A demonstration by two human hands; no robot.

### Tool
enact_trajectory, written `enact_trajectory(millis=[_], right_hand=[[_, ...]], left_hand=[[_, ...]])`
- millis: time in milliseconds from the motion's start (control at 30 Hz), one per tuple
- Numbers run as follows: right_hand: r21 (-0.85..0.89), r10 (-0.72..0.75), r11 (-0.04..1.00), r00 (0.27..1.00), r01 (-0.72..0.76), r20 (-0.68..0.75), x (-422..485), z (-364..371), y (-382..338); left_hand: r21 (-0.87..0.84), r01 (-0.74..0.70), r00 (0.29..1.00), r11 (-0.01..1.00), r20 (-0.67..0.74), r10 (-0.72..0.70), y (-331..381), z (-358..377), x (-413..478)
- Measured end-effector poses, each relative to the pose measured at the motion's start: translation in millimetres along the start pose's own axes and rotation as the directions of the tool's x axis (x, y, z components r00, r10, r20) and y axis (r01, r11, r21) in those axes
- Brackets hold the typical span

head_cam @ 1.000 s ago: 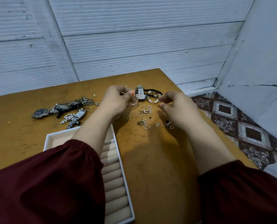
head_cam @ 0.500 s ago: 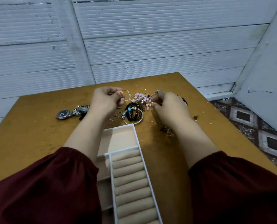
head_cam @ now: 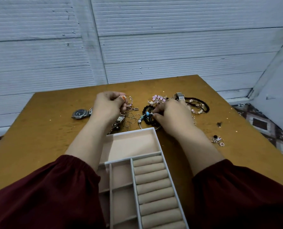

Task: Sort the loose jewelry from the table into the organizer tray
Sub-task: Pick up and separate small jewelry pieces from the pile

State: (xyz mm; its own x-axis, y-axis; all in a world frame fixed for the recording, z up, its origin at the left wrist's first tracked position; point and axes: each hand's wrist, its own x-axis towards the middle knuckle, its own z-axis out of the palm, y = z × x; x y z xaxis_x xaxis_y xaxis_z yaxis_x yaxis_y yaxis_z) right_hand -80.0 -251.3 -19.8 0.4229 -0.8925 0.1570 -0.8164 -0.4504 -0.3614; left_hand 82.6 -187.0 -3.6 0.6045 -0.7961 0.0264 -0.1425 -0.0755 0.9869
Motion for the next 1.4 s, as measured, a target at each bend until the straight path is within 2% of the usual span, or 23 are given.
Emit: enact_trajectory(millis=[167,300,533,800,1000,1133,1267,1400], right_hand=[[-0.004,0.008,1.000,0.999,-0.008,-0.047,6,-6,-3],[-0.040,0.082,0.995,0.989,-0.087,-0.123,32,-6,-5],[-0.198,0.110,0.973,0.993,-0.118,-0.054,63,3,-6],[-0.194,0.132,0.970,0.989,-0.144,-0.074,70,9,-9],[-0.025,0.160,0.986,0.976,-0.165,-0.147,61,5,-10],[0.142,0.190,0.974,0.975,-0.174,-0.112,50,-3,-11],[0.327,0.239,0.925,0.965,-0.191,-0.111,36,-14,-8],[0.514,0.233,0.847,0.964,-0.137,-0.126,9,-21,-9]], left_hand=[[-0.009,-0.004,1.000,1.000,0.010,0.005,-1,3,0],[-0.022,-0.010,1.000,1.000,0.017,0.011,1,4,-2],[-0.043,-0.007,1.000,0.999,0.029,0.008,-1,1,0],[-0.025,-0.005,1.000,1.000,0.020,0.006,-1,-2,1],[-0.013,0.000,1.000,1.000,0.019,0.001,4,-3,-3],[-0.011,-0.011,1.000,1.000,0.018,0.012,10,-4,-10],[-0.036,-0.025,1.000,0.999,0.012,0.025,17,-7,-21],[-0.066,-0.031,1.000,0.997,-0.001,0.031,22,-12,-34]])
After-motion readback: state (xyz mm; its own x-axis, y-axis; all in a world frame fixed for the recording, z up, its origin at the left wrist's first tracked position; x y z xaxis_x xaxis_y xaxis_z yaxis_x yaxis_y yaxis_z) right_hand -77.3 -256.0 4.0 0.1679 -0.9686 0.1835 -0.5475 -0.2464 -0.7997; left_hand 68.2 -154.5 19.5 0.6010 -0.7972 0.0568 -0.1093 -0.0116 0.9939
